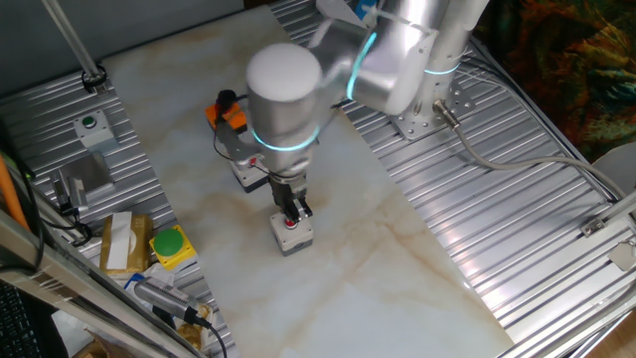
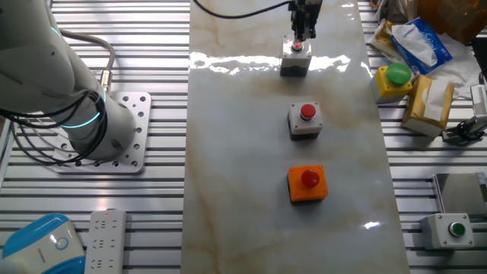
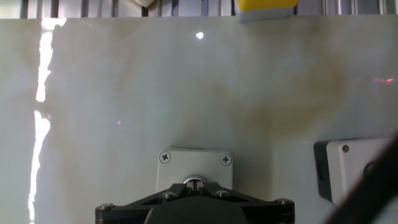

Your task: Press three buttons from left to right in sequence

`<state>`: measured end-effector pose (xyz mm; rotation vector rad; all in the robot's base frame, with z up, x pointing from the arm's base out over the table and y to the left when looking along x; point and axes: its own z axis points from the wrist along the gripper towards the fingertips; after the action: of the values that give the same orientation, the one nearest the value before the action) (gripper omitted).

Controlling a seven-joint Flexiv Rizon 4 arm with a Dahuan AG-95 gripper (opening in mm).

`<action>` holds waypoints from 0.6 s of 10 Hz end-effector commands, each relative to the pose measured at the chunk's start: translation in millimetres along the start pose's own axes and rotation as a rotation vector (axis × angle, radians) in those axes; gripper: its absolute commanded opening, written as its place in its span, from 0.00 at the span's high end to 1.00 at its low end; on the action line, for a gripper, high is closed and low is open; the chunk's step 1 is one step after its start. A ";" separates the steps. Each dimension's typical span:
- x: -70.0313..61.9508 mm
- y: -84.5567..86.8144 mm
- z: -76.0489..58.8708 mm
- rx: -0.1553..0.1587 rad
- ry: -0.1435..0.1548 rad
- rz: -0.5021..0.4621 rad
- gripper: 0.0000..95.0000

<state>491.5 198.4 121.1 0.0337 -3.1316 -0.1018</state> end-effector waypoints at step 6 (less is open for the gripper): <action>1.7 4.9 -15.5 0.020 0.013 0.019 1.00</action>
<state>488.5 201.1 137.8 0.0079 -3.1272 -0.0732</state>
